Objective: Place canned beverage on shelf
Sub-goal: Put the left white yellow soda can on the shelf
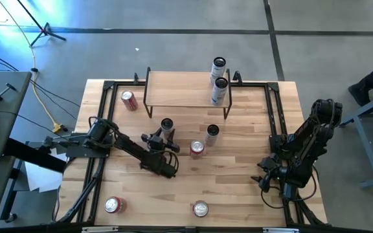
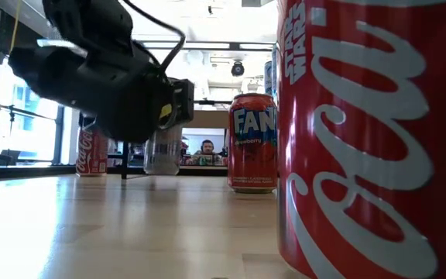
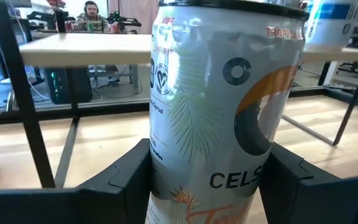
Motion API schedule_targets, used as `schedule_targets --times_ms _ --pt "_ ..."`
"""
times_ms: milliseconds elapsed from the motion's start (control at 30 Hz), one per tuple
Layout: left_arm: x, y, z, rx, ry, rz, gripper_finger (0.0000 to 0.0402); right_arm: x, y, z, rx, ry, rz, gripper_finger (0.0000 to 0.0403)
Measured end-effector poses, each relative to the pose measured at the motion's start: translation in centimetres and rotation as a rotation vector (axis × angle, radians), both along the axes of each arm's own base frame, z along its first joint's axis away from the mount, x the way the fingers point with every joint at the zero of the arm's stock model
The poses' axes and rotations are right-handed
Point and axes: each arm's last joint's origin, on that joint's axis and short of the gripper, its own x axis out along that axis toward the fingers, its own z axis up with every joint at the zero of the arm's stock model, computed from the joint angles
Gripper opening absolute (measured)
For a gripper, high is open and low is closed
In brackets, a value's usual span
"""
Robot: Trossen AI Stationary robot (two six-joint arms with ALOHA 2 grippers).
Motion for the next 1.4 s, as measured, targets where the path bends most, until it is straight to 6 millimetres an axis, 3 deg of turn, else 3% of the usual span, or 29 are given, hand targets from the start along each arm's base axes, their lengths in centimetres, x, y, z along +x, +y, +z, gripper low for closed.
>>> schedule_targets --times_ms 267,500,933,1067,1400 --pt "0.6 -0.2 3.7 0.032 0.042 -0.007 0.0194 0.0 0.0 0.0 0.000 -0.001 0.000 0.0339" --pt "1.2 0.3 8.3 0.063 0.122 0.006 0.0194 0.0 0.0 0.0 0.000 -0.002 0.000 0.0339" --pt "4.2 3.3 16.1 0.069 0.194 0.108 0.0195 0.0 0.0 0.0 0.000 -0.002 -0.001 0.0339" --pt "5.2 4.4 17.2 0.055 0.185 0.138 0.0194 0.0 0.0 0.0 -0.001 -0.002 -0.001 0.0339" --pt "6.6 7.2 17.7 0.018 0.061 0.217 0.0194 0.0 0.0 0.0 -0.001 -0.002 -0.001 0.0339"
